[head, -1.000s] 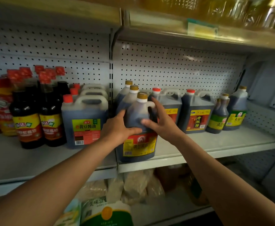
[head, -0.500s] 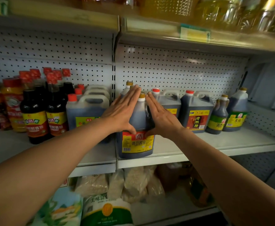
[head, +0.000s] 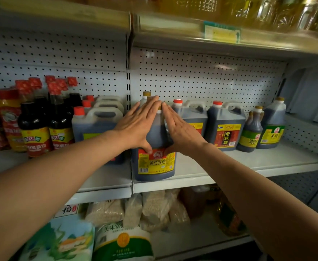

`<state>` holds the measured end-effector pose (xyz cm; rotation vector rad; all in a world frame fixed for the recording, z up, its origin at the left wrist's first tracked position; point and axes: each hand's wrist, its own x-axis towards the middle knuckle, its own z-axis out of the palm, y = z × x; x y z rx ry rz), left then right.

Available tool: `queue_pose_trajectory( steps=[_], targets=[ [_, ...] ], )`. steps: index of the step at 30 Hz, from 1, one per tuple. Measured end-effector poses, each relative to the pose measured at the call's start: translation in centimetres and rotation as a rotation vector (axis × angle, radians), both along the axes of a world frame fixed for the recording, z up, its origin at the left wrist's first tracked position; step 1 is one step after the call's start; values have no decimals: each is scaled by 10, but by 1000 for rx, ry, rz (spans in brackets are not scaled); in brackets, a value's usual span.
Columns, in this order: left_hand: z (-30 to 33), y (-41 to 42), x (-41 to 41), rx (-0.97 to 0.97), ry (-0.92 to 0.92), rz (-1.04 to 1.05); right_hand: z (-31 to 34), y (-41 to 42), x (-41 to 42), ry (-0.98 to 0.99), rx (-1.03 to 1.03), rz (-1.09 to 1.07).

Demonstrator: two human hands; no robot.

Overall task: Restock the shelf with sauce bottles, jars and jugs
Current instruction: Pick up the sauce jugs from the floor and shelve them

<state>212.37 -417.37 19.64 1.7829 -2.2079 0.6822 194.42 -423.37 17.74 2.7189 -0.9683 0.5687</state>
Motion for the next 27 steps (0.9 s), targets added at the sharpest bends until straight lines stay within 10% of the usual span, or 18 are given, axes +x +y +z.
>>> queue_pose_trajectory(
  steps=[27],
  targets=[
    [-2,-39,17,-29,9,36,0,-46,24,-7,-110,-31]
  ],
)
